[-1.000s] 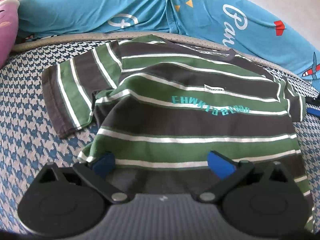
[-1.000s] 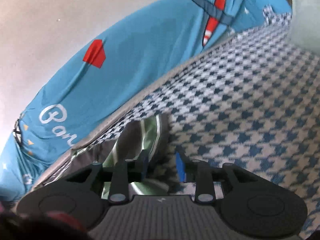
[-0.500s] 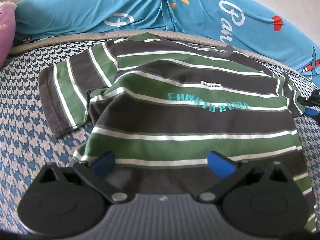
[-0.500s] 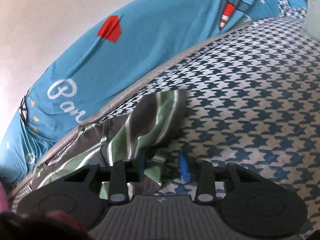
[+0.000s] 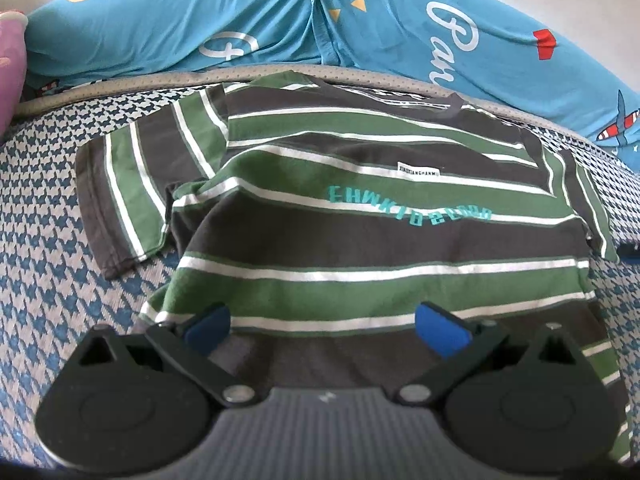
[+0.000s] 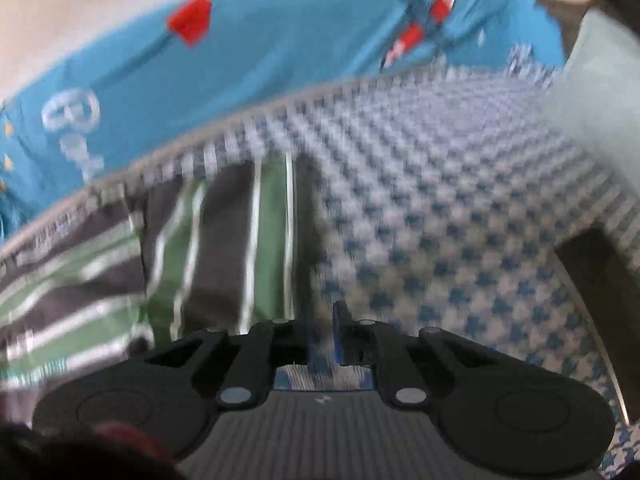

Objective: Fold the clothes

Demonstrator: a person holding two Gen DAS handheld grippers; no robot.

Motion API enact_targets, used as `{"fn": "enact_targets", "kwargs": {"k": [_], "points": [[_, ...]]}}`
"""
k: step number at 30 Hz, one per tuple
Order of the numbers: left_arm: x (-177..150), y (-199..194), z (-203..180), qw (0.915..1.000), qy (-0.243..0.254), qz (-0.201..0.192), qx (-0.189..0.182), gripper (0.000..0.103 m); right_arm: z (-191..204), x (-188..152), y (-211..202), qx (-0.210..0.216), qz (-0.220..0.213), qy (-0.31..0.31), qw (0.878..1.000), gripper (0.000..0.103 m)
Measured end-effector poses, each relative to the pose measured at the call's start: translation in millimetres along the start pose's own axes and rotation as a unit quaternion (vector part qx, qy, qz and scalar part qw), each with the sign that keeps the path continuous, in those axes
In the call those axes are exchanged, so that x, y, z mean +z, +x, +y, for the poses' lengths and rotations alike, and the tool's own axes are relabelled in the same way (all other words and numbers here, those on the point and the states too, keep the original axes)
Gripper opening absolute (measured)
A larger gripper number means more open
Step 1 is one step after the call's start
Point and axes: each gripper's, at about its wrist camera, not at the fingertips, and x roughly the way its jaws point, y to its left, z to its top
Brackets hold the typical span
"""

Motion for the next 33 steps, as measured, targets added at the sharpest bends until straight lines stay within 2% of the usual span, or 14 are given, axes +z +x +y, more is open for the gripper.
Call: {"fn": "enact_targets", "kwargs": {"k": [2,6,11,14,18,29,31,32,33], "points": [[0.1,0.4,0.5,1.0,0.001,-0.002,0.003,0.103,-6.8,2.0,-3.6,-0.001,-0.022,0.007,1.0,0.013],[1.6,3.1,2.5,1.0,-0.006,0.0,0.005,0.103,-11.4,8.9,-11.0,0.035,-0.081,0.003,0.996,0.013],[4.8,2.4,8.0,0.9998,-0.02,-0.002,0.003,0.103,-8.1,17.8,4.1,0.089,-0.103,0.01,0.991,0.015],[7.0,0.7,13.2,0.9996,-0.03,-0.004,0.001,0.103,-1.9,22.1,14.9,0.084,-0.12,0.006,0.989,0.025],[8.6,-0.5,16.8,0.9993,-0.038,-0.004,0.0,0.103,3.5,27.6,27.4,0.085,-0.132,-0.003,0.988,0.029],[12.4,0.0,21.3,0.9984,-0.057,-0.003,-0.004,0.103,13.0,34.7,52.5,0.061,-0.141,-0.011,0.988,0.032],[13.0,0.2,23.2,0.9981,-0.061,-0.003,-0.005,0.103,19.9,36.2,53.3,0.055,-0.146,-0.026,0.987,0.026],[13.4,0.3,23.9,0.998,-0.063,-0.004,-0.005,0.103,23.1,35.8,53.2,0.053,-0.148,-0.034,0.987,0.014],[13.7,0.3,24.7,0.9979,-0.064,-0.004,-0.006,0.103,26.3,35.2,53.0,0.052,-0.15,-0.041,0.986,0.01]]}}
